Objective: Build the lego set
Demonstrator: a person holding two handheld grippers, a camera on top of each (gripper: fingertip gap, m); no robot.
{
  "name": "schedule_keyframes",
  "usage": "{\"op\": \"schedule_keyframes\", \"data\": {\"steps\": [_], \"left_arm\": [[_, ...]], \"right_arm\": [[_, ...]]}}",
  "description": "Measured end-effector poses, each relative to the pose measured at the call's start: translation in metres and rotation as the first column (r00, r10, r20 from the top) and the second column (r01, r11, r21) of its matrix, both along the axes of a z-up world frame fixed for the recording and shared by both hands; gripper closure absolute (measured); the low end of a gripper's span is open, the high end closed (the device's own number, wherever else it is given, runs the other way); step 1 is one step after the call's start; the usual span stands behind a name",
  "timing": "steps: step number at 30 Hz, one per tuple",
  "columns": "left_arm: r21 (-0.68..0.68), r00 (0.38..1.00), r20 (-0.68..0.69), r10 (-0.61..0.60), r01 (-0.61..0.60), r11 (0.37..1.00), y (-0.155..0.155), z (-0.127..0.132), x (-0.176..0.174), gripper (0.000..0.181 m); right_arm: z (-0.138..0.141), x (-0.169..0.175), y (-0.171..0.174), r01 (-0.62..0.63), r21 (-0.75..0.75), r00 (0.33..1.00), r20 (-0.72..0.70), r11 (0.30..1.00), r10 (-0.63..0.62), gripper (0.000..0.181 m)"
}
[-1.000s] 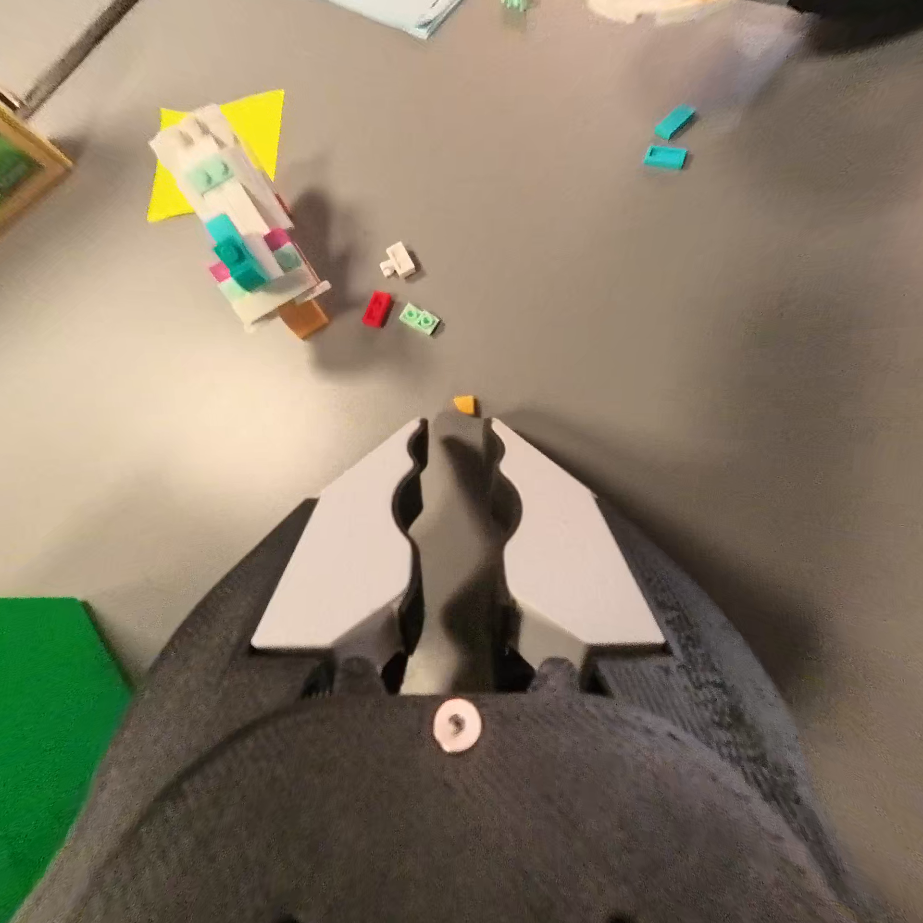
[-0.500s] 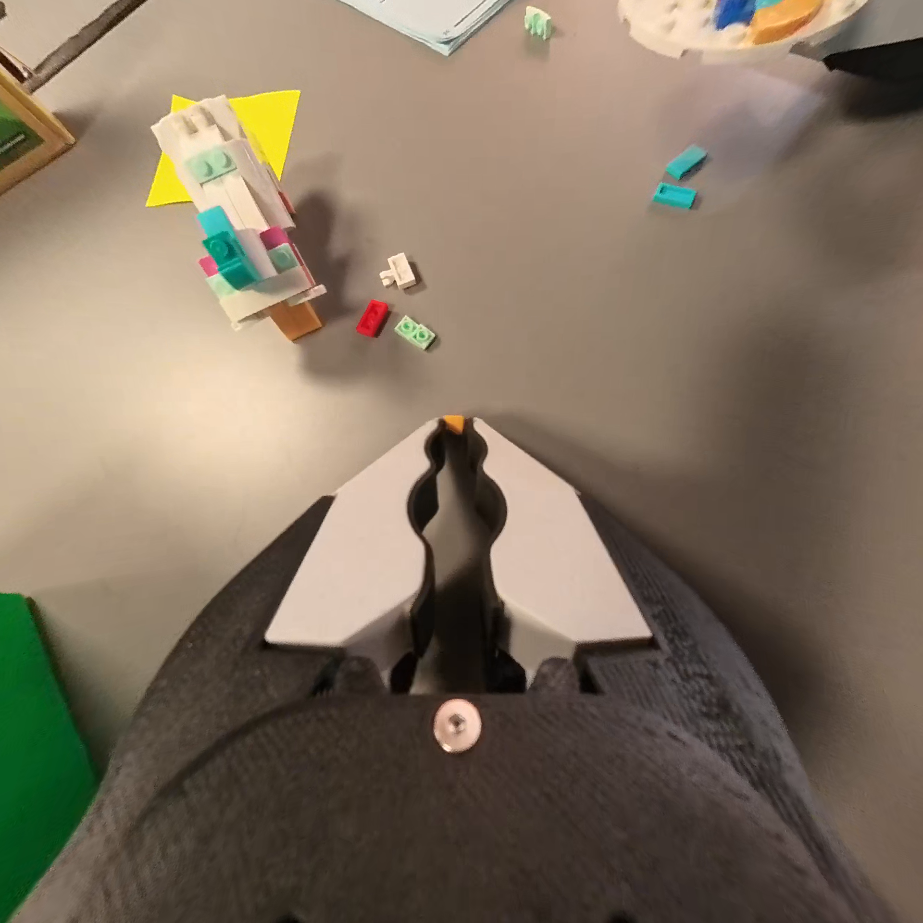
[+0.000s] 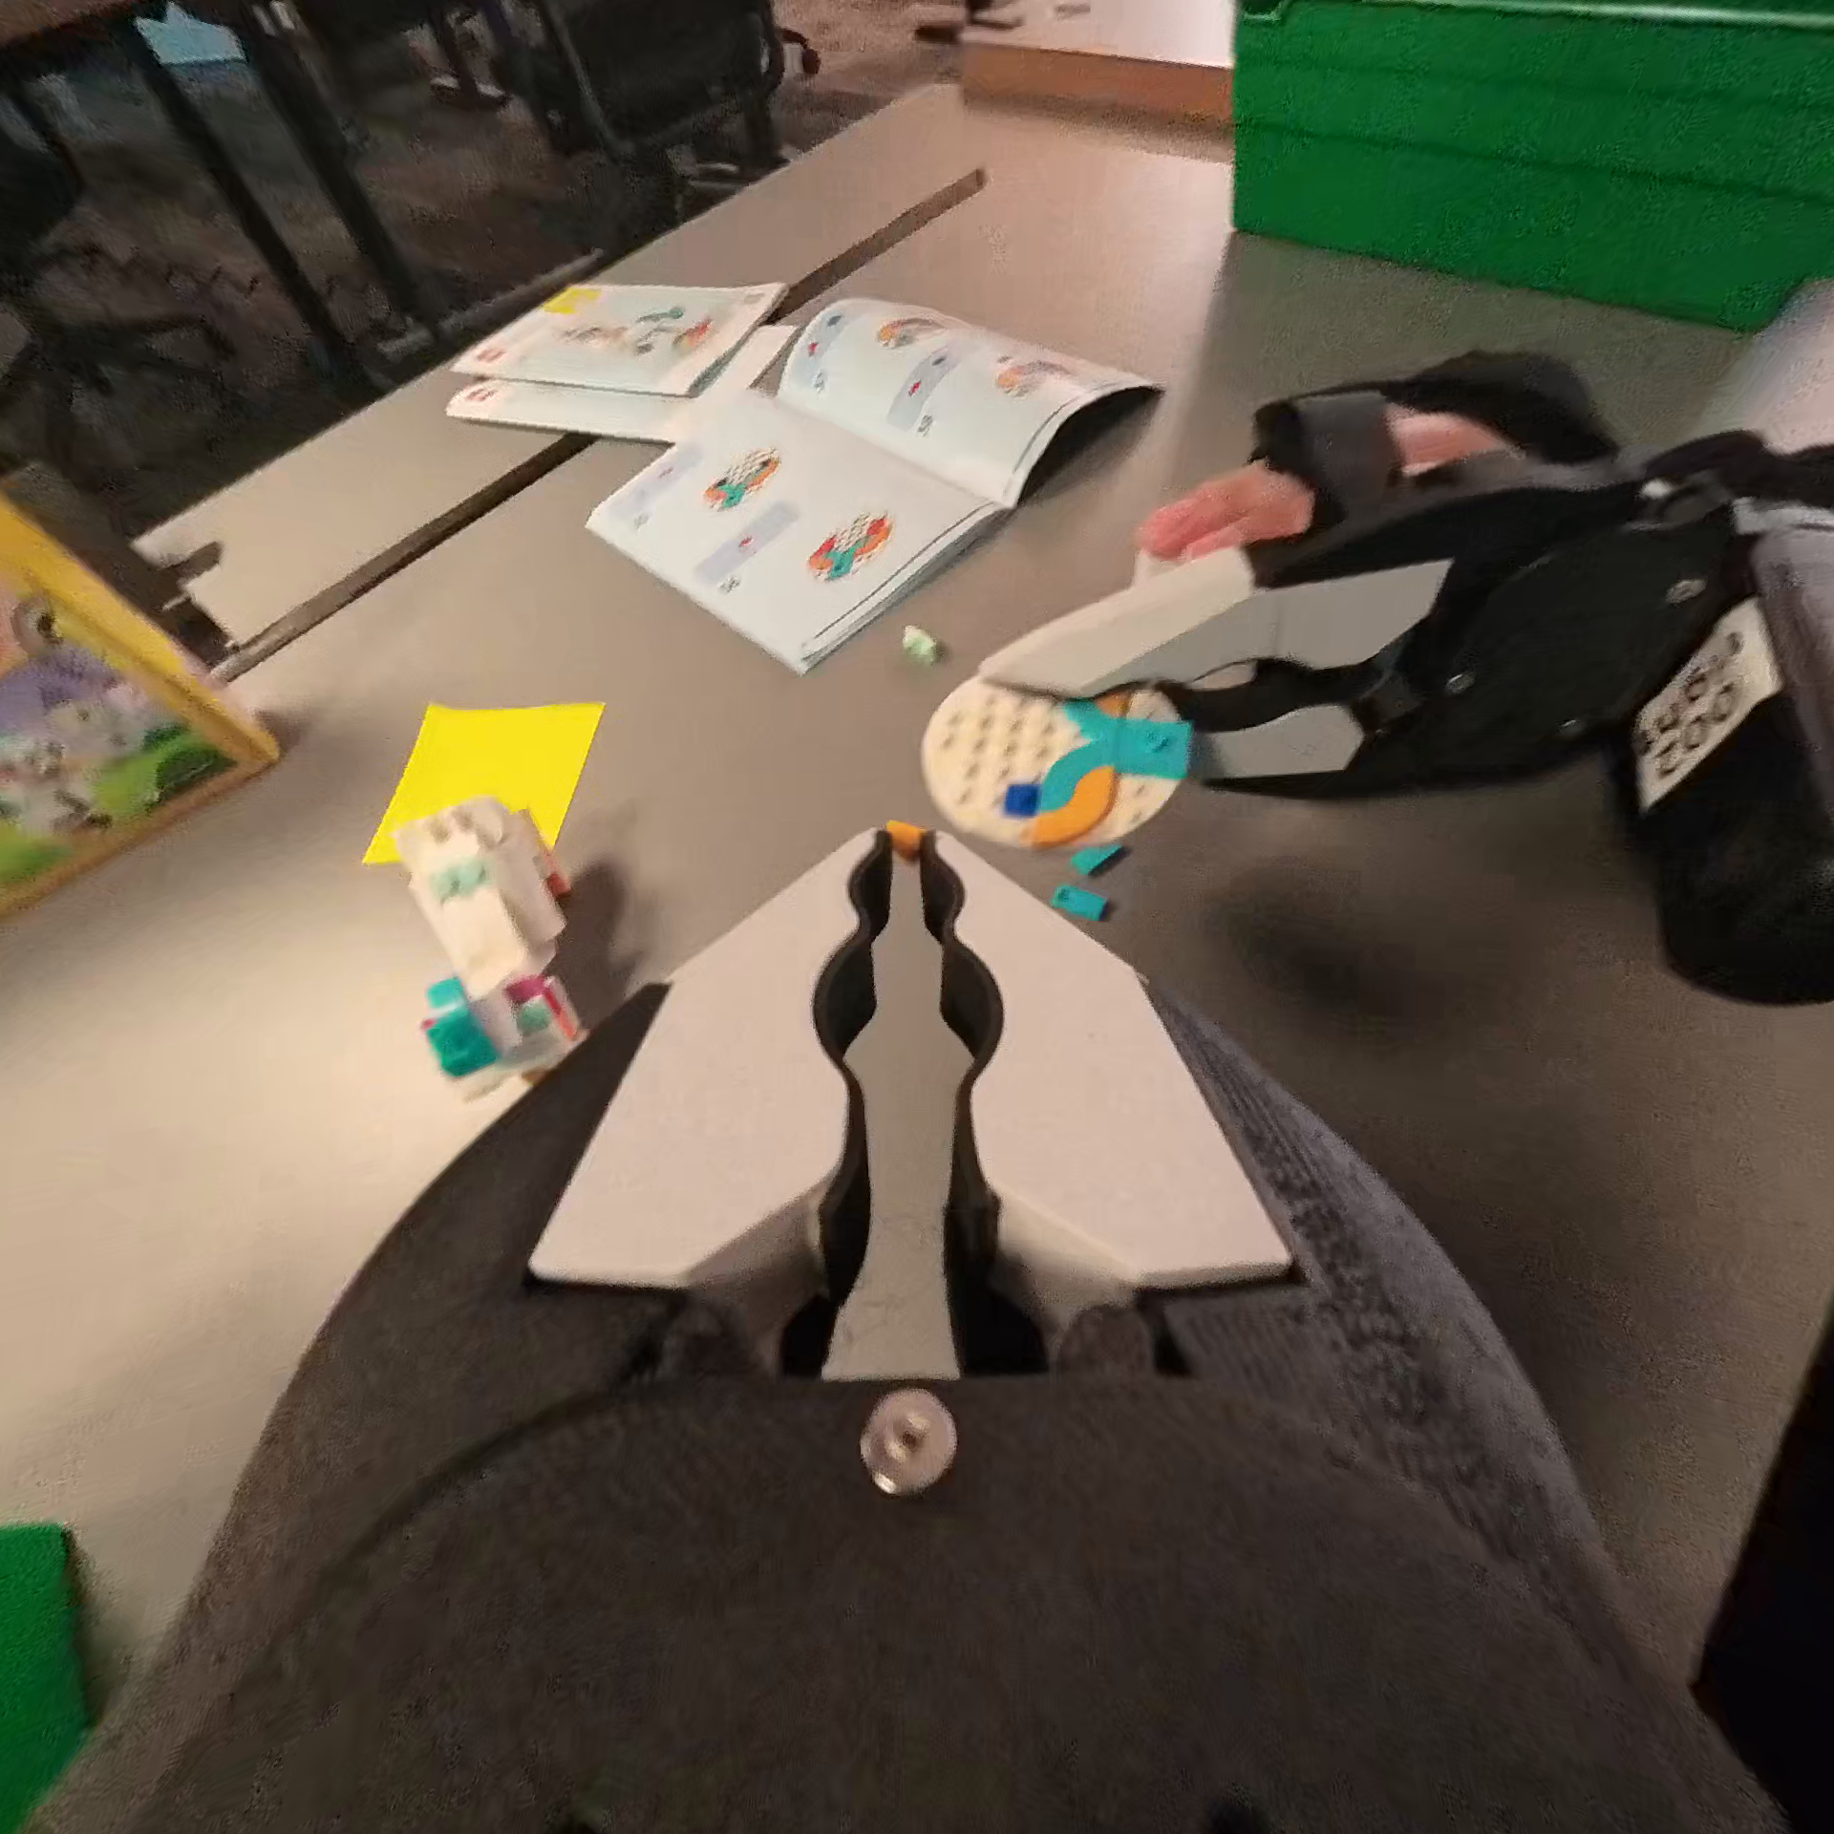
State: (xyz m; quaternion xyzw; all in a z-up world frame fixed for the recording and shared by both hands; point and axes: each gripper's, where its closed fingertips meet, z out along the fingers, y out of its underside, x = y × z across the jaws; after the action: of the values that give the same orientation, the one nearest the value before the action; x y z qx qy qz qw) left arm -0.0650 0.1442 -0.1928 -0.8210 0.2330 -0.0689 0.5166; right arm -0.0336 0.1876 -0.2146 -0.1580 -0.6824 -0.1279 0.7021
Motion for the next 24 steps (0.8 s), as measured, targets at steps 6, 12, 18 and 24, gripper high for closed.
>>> {"op": "schedule_keyframes", "data": {"steps": [6,12,18,24], "left_arm": [[-0.095,0.999,-0.026,-0.021,0.018,0.995,0.005,-0.005,0.021,0.177],[-0.143,0.998,-0.056,-0.021,0.013,0.99,0.004,-0.015,0.025,0.176],[-0.162,0.999,-0.046,-0.024,0.017,0.987,0.004,-0.015,0.027,0.177],[-0.174,0.999,-0.045,-0.024,0.016,0.985,0.006,-0.016,0.027,0.177]], "right_arm": [[0.002,0.0,0.0,0.008,-0.001,1.0,-0.004,1.0,-0.008,0.175],[0.004,0.0,0.001,0.008,-0.014,1.0,-0.014,1.0,-0.008,0.175],[0.004,0.001,0.002,0.011,-0.015,1.0,-0.011,1.0,-0.012,0.175],[0.003,0.0,0.001,0.011,-0.015,1.0,-0.007,1.0,-0.011,0.175]]}}
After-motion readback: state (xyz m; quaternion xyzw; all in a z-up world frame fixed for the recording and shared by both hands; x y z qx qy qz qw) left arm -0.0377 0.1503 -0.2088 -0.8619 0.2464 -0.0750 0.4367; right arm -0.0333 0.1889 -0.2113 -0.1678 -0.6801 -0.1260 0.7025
